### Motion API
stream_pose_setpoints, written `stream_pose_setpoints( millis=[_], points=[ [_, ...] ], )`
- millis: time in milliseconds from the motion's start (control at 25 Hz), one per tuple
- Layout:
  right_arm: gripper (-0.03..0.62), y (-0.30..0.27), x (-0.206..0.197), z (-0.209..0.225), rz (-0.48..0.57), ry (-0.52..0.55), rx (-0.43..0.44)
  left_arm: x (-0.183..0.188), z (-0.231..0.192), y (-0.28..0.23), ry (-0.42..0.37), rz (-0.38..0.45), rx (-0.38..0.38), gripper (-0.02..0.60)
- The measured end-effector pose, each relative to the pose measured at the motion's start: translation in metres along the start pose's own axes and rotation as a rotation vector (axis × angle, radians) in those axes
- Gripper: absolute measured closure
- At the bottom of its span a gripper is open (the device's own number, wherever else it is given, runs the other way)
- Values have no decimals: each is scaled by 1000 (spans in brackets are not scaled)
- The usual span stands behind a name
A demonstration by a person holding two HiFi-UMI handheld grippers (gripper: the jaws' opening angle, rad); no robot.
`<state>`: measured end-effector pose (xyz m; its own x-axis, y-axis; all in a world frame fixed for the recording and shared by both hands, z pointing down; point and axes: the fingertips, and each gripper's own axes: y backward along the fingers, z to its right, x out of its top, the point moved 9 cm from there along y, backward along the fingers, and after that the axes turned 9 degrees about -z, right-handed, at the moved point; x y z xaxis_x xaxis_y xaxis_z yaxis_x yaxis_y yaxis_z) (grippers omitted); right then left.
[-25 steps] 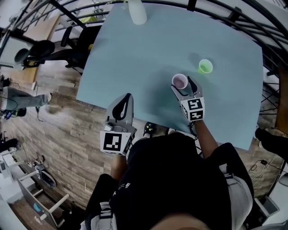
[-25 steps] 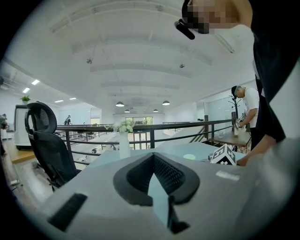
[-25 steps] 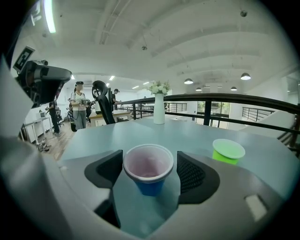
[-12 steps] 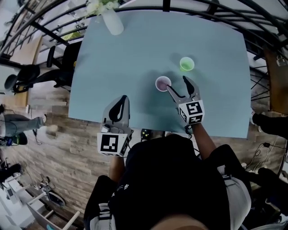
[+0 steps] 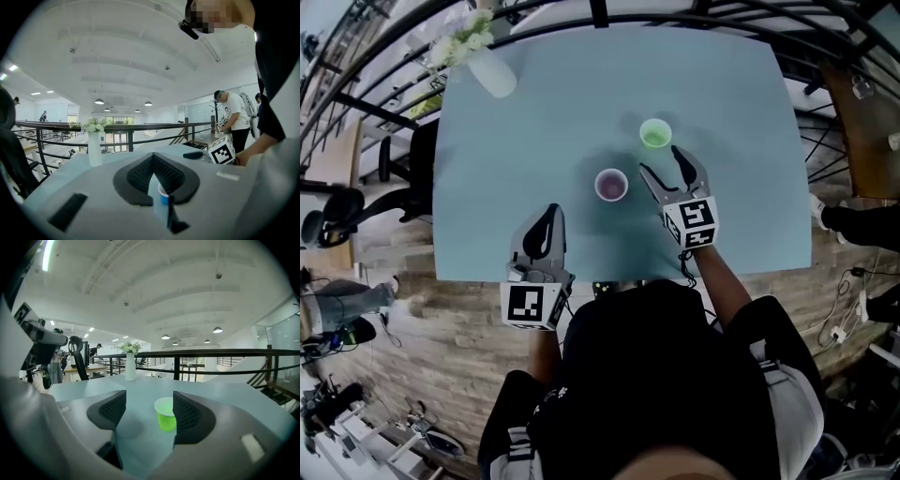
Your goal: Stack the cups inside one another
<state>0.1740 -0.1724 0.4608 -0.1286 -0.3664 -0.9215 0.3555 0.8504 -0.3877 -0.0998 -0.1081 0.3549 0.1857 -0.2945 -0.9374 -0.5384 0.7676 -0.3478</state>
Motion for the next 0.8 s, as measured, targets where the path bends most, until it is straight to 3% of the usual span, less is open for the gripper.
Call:
stream_pose_setpoints(
  millis=[800],
  points=[
    [237,-72,-12,38,-79,14,-42,-8,-22,-25,50,-90,66,595]
  ],
)
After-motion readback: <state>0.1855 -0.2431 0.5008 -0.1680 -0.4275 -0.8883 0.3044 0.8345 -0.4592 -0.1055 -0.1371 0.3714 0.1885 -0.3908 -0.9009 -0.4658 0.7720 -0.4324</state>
